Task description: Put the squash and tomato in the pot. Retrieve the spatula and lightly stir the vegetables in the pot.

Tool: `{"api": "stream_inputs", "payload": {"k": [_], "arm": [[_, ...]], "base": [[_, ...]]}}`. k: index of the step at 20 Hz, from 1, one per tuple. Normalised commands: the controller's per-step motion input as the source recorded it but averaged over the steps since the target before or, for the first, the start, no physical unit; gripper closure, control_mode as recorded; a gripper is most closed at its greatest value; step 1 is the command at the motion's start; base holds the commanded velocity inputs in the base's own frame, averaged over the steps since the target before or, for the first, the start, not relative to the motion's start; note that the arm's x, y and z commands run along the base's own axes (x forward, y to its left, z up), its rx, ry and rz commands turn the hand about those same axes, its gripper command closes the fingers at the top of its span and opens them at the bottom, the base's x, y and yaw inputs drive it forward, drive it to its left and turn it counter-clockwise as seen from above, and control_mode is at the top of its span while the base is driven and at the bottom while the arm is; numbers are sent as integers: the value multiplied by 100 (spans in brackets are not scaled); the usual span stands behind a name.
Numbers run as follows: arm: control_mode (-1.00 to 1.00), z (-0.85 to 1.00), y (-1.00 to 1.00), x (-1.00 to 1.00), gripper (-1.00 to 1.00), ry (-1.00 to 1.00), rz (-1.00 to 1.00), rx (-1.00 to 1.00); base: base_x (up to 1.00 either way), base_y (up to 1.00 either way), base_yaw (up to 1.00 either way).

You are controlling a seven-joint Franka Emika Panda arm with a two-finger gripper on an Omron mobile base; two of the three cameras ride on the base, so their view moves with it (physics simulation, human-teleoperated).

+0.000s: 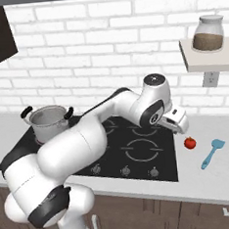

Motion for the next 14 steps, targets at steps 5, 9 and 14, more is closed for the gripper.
{"api": "stream_inputs", "payload": {"k": [5,9,14], "arm": [[-100,-38,-39,0,-100,-6,-5,0],[-100,-35,-36,8,-100,-1,-10,0],[-100,-26,-41,29,-100,-3,-4,0]], "base": [[0,0,0],[0,0,0],[0,0,0]]}}
